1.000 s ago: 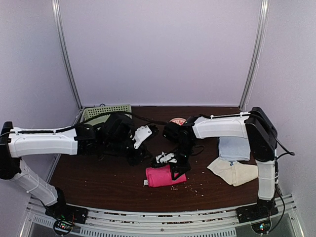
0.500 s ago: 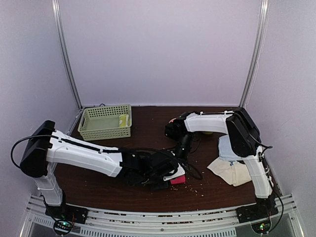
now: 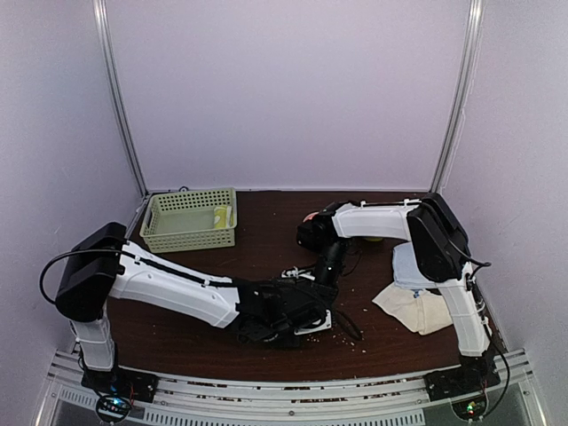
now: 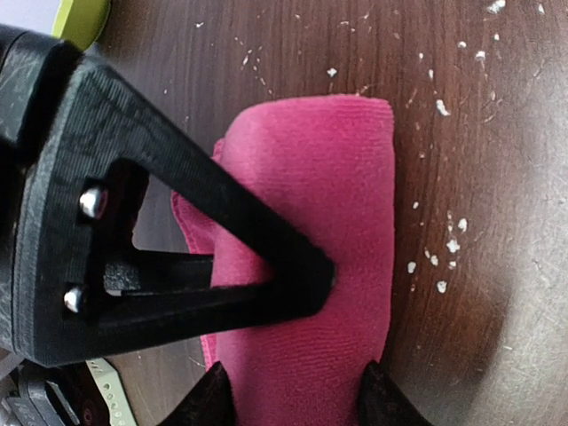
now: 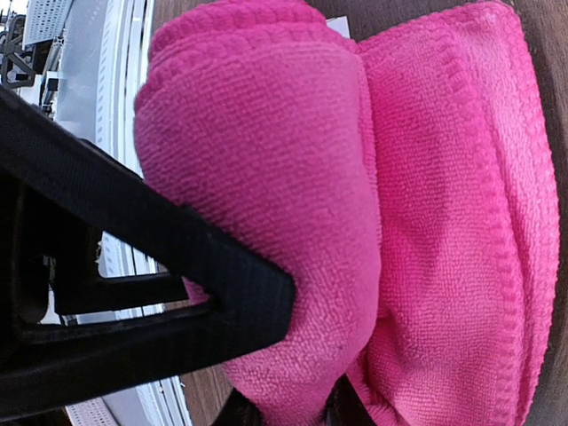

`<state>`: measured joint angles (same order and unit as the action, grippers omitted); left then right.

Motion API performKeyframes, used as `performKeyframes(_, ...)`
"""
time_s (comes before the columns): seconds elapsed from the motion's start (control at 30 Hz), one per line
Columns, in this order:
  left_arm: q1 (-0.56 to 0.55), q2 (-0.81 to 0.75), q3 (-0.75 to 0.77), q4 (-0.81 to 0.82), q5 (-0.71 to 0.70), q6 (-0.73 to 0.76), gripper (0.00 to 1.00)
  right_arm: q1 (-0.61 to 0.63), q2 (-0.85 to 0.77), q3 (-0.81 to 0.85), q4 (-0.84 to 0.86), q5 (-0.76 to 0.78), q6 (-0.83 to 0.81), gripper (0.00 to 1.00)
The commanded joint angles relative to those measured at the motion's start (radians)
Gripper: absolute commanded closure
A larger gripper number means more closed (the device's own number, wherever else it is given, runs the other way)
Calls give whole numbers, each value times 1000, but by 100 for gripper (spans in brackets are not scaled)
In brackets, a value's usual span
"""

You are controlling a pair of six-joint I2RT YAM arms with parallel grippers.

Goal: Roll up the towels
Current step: Roll the towel at the center of the board.

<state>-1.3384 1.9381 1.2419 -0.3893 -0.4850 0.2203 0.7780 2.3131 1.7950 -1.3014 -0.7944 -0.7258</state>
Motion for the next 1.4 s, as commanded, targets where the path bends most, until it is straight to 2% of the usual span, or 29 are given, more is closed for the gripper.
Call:
performKeyframes(0.0,8,51,8,29,-36,26,58,18,71,-64,4,151,-15,82)
performKeyframes(0.17,31,61,29,-10,78,-13,78,4,-53,-59,-1,145,-62,60)
performKeyframes(0.2,37,59,36,-22,108,-25,81,-4,-84,-45,0,156,-56,52)
performKeyframes(0.27,46,53,41,-45,167,-42,85,-28,-146,3,-4,180,-23,45)
performKeyframes(0.43,58,81,117,-166,330,-68,90,-139,-300,141,-26,169,54,43)
performKeyframes(0.53,86,110,172,-222,484,-95,90,-213,-437,166,30,152,111,40)
performKeyframes(0.67,178,173,242,-288,821,-134,91,-289,-684,36,253,108,209,38)
performKeyframes(0.77,231,219,268,-315,930,-156,90,-316,-867,-119,429,41,249,37)
performKeyframes(0.83,246,256,290,-335,962,-171,91,-318,-918,-131,391,-59,177,38)
performKeyframes(0.9,261,286,311,-355,1004,-189,90,-310,-922,-119,230,-194,29,39)
performKeyframes(0.97,271,308,327,-369,1018,-198,91,-272,-938,-172,176,-230,-83,42)
performKeyframes(1.03,281,322,327,-374,1049,-188,91,-196,-941,-232,136,-153,-137,43)
performKeyframes(1.13,316,346,324,-379,1120,-188,91,-58,-957,-369,195,34,-95,44)
performKeyframes(1.2,337,368,326,-379,1155,-198,91,46,-978,-469,275,181,-58,45)
performKeyframes(1.27,343,378,330,-379,1158,-197,91,118,-999,-591,381,361,5,50)
performKeyframes(1.37,346,387,340,-379,1162,-194,91,161,-1028,-737,496,532,8,52)
